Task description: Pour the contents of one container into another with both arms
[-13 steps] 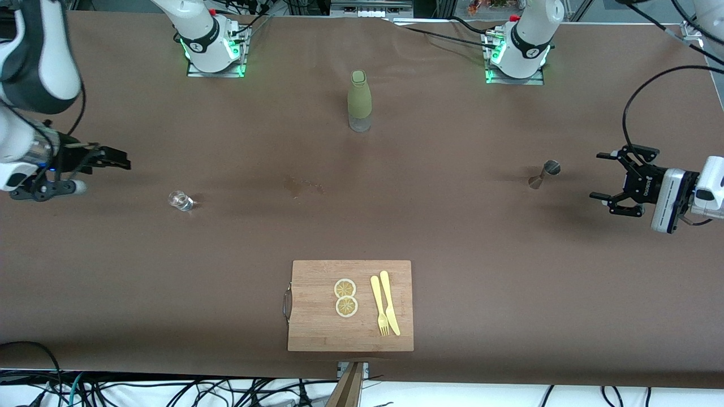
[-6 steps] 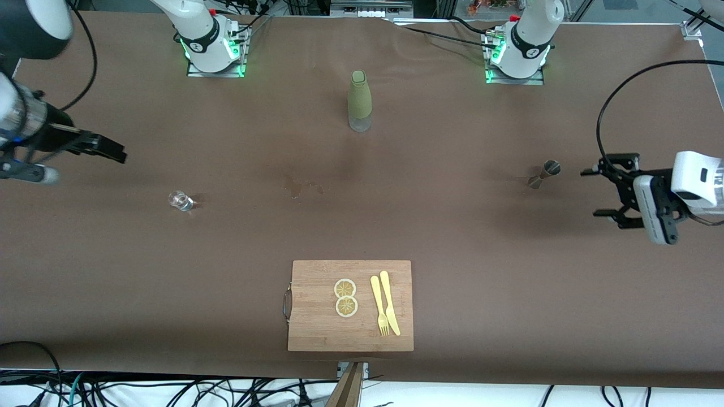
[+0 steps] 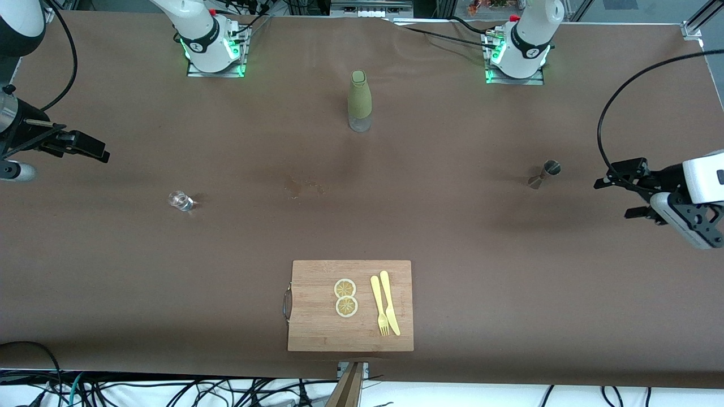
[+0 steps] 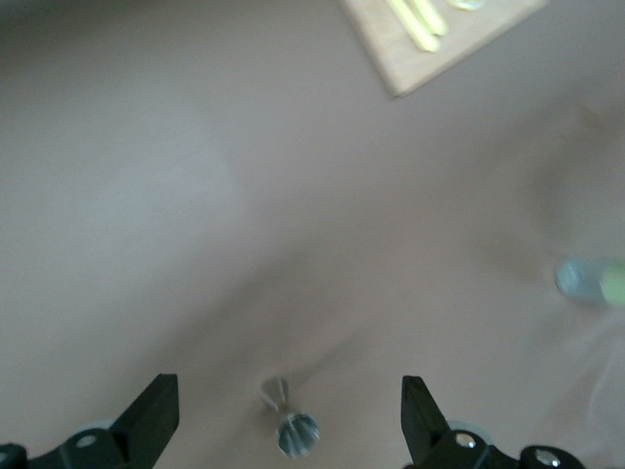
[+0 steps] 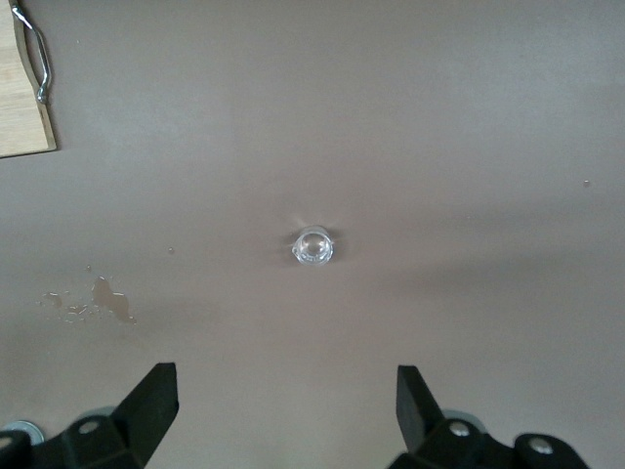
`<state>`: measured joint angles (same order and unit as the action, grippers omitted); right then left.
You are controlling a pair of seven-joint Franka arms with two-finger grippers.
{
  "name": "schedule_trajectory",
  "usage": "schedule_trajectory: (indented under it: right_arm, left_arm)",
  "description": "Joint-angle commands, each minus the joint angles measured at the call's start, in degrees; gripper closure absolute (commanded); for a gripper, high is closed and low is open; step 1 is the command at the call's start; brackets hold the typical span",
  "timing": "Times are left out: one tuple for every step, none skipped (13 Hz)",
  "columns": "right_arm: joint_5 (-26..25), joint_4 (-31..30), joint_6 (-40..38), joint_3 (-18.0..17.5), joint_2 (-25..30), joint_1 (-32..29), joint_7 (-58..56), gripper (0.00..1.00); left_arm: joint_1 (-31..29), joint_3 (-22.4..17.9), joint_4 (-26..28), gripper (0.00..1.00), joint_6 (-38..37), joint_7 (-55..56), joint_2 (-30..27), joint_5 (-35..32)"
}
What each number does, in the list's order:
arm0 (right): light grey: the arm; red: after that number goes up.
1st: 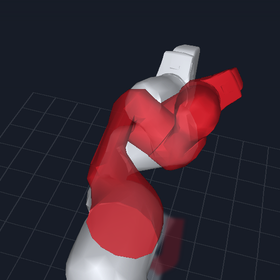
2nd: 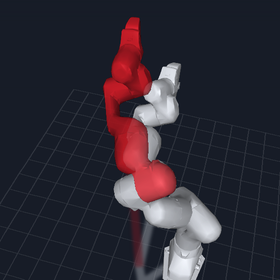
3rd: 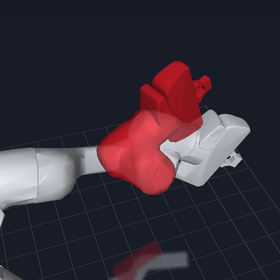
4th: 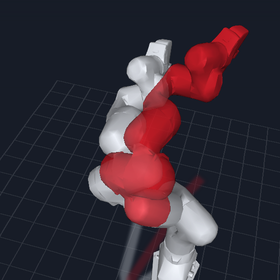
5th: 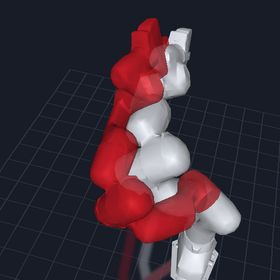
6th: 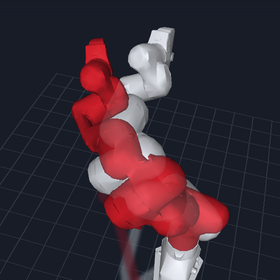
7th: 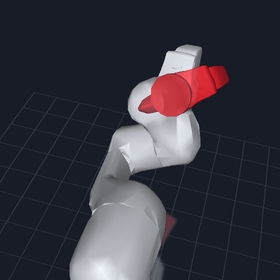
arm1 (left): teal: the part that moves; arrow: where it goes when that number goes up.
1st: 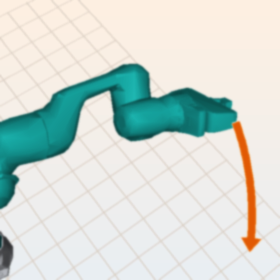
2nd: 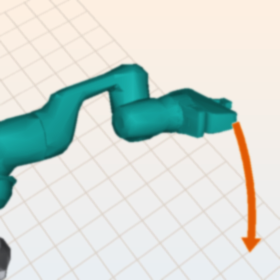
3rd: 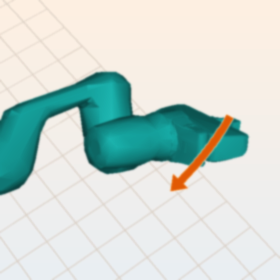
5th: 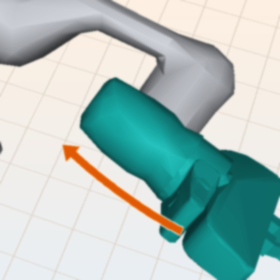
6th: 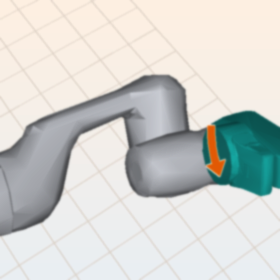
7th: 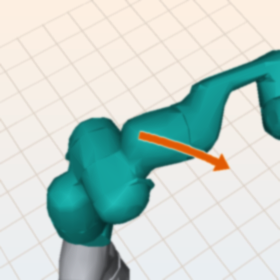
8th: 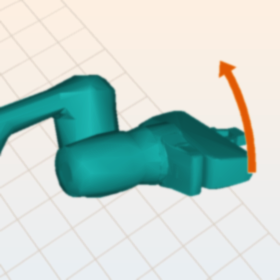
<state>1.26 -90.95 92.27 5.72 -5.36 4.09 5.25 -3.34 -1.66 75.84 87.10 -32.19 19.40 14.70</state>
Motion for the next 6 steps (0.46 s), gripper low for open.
schedule_trajectory:
  right_arm:
    - [0.93, 0.6, 0.02, -0.89, 0.35, -1.36, -1.03, 0.01]
    - [1.02, 0.51, 0.02, -1.15, 0.35, -1.54, -0.94, 0.01]
    - [1.02, 0.51, 0.02, -1.24, 0.35, -1.54, -0.94, 0.01]
    - [1.02, 0.51, 0.02, -1.24, 0.35, -1.54, -0.94, 0.01]
    - [1.02, 0.51, -0.07, -1.24, 0.35, -1.54, -0.94, 0.01]
    - [1.02, 0.42, -0.07, -1.24, 0.35, -1.54, -0.94, 0.01]
  left_arm:
    - [0.53, 3.23, -0.08, 0.0, -0.7, 13.69, -5.14, -8.7]
    - [0.53, 4.28, 0.01, 0.0, -1.66, 17.21, -6.46, -9.42]
    - [0.53, 4.47, -0.08, 0.0, -4.97, 20.29, -7.17, -9.17]
    - [0.53, 4.64, -0.08, 0.0, -7.53, 24.32, -7.88, -8.99]
    - [0.53, 4.64, 0.09, 0.0, -8.17, 28.11, -9.62, -8.9]
    - [0.53, 4.64, 0.36, 0.0, -8.78, 30.15, -10.51, -8.81]
